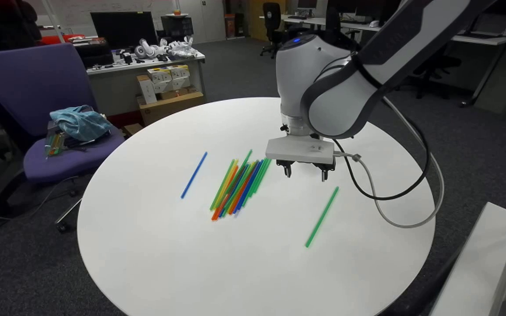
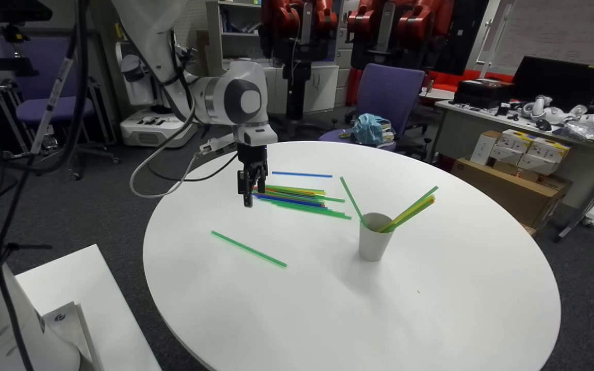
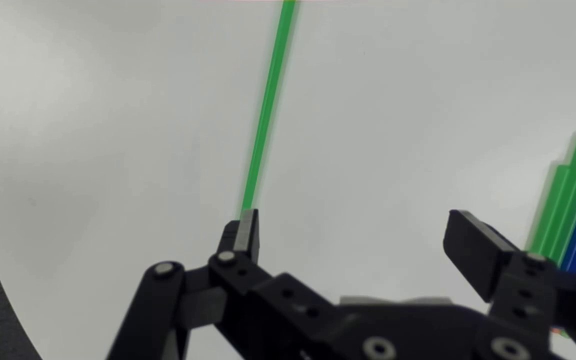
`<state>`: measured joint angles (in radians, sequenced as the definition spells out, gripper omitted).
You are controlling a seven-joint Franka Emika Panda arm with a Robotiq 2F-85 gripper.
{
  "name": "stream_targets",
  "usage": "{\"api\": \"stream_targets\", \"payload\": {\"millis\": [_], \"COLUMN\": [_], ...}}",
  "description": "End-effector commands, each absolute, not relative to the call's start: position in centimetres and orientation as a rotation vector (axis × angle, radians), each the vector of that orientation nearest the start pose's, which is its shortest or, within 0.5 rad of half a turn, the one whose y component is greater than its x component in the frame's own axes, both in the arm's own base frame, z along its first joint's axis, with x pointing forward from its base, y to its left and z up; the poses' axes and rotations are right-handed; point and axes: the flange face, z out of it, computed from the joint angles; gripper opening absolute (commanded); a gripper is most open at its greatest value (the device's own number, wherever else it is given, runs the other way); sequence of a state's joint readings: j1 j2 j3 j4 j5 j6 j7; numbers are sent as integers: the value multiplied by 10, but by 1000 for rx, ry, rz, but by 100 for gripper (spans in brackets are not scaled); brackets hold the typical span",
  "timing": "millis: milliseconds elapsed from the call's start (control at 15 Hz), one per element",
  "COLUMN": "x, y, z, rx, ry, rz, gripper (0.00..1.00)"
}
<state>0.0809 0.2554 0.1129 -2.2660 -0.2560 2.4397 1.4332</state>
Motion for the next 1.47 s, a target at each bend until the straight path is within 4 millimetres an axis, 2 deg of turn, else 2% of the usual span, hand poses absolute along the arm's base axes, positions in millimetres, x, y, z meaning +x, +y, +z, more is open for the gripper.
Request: {"api": "stream_targets", "payload": {"millis": [0, 200, 400, 667, 1000, 1400], "x": [511, 498, 484, 471, 463, 459], "y": [104, 106, 105, 91, 73, 65], "z": [243, 237, 221, 201, 186, 166], "rx": [-2863, -2856, -2860, -2794, -2713, -2700], "ry": [1623, 1627, 1631, 1718, 1835, 1892], "rz": [-90, -104, -102, -134, -175, -150], "gripper": [100, 100, 100, 100, 100, 100]}}
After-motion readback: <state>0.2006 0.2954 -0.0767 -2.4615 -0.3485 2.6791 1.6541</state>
